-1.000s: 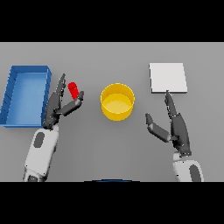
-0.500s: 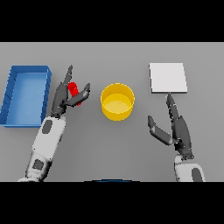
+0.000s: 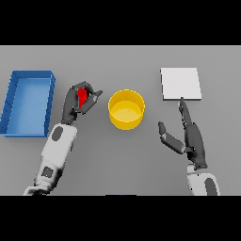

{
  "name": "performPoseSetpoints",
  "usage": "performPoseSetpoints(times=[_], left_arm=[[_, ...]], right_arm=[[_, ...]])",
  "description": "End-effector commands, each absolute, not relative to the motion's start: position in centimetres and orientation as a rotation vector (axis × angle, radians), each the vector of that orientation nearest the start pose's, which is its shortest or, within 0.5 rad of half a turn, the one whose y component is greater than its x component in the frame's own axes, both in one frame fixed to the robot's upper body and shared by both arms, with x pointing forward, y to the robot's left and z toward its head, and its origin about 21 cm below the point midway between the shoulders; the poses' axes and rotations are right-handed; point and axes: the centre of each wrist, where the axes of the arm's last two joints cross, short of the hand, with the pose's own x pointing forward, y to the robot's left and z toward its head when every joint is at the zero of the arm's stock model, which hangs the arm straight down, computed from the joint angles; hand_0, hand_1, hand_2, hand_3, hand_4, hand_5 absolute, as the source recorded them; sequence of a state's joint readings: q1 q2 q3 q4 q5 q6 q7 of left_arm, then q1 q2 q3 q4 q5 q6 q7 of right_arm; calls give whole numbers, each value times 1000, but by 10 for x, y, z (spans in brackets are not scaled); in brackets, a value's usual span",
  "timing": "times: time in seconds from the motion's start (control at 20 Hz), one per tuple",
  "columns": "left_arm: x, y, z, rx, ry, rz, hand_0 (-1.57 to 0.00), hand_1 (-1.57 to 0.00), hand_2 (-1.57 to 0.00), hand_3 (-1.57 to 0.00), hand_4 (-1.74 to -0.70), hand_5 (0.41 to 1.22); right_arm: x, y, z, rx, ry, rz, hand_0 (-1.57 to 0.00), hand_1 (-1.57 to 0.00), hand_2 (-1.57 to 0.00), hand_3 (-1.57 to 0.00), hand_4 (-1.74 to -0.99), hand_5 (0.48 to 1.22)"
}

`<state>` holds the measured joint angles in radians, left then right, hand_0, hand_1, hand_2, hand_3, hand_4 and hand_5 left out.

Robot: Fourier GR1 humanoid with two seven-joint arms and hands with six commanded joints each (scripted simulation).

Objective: Pick up the red beaker and tilt it to pour out 1 green nut into yellow bowl. Pick up the yellow bowl and place it on the metallic measuring scale.

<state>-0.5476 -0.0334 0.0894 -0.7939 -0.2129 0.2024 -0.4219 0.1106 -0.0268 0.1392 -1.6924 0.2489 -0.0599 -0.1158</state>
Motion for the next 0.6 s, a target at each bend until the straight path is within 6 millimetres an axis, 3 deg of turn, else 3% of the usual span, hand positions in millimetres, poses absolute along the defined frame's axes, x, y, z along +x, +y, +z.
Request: performPoseSetpoints(times=[0.0, 0.2, 0.4, 0.55], left_arm=[[362, 165, -41, 170, -1724, -219, -1309, -1318, -1317, -1203, -1606, 1119], [366, 169, -34, 212, -1714, -210, -1464, -1467, -1467, -1420, -1686, 1129], [371, 171, -9, 230, -1767, -265, -1527, -1529, -1528, -1509, -1718, 1126], [376, 176, 17, 287, -1787, -440, -1549, -1549, -1549, -1539, -1729, 1134]], right_arm=[[221, -209, 7, -168, -1721, 247, 1, 1, 1, 1, -1232, 685], [223, -210, 8, -191, -1726, 256, 1, 1, 1, 1, -1186, 670], [221, -211, 3, -221, -1732, 286, 1, 1, 1, 1, -1127, 659], [221, -208, 5, -239, -1736, 290, 1, 1, 1, 1, -1103, 656]])
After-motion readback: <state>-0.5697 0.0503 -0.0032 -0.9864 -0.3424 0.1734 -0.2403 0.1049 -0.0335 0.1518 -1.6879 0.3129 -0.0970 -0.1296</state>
